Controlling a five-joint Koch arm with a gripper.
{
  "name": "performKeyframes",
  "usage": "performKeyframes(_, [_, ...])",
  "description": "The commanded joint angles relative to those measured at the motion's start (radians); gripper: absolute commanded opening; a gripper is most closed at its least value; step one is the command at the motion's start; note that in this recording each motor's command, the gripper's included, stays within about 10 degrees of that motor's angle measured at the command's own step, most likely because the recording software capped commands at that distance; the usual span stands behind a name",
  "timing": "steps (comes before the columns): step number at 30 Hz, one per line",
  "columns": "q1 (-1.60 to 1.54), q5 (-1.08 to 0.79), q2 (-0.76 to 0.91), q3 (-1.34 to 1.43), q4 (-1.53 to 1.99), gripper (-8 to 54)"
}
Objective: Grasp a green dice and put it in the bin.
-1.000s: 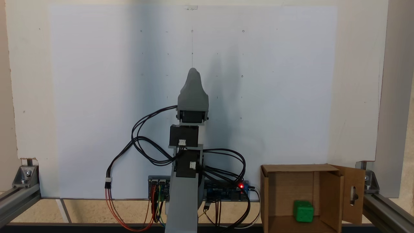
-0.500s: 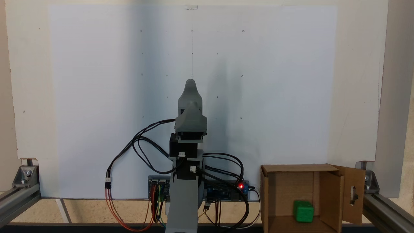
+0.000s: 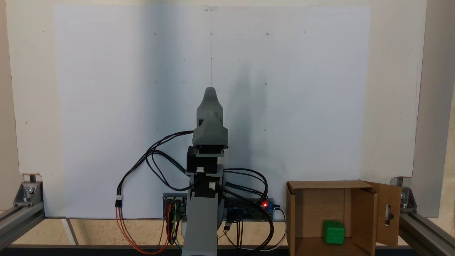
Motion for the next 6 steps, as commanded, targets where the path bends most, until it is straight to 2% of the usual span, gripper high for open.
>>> performKeyframes(1, [-0.003, -0.015, 0.109, 0.052, -0.051, 44.5])
performKeyframes(6, [-0.015, -0.014, 0.107, 0.052, -0.051, 44.5])
